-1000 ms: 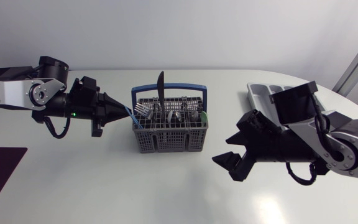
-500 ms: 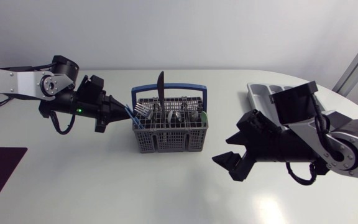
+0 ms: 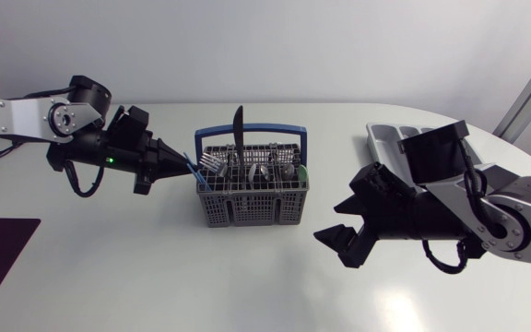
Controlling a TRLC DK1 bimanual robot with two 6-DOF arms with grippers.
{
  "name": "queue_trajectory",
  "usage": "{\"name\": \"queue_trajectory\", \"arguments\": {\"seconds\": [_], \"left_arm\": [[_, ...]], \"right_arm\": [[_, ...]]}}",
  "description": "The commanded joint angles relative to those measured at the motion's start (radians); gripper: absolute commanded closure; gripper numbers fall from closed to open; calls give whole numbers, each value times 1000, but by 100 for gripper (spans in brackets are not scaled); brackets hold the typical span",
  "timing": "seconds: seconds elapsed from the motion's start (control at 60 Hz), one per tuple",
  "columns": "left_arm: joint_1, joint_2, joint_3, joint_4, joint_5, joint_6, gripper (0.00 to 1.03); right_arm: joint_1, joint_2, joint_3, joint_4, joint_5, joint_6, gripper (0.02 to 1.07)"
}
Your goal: Unload the cutlery basket into the drawer organizer.
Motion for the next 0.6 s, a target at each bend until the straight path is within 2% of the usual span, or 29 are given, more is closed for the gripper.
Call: {"name": "queue_trajectory", "arguments": {"seconds": [0.0,0.3,0.583], "left_arm": [[7,-66,23,-28,13,23,97],[18,-199,80,-129,-4,21,97],[86,-288,173,-235,-6,37,97]], "right_arm": [[12,0,24,-2,4,13,15],[37,-52,53,-57,8,17,15],[61,-129,63,-105,12,24,15]]}}
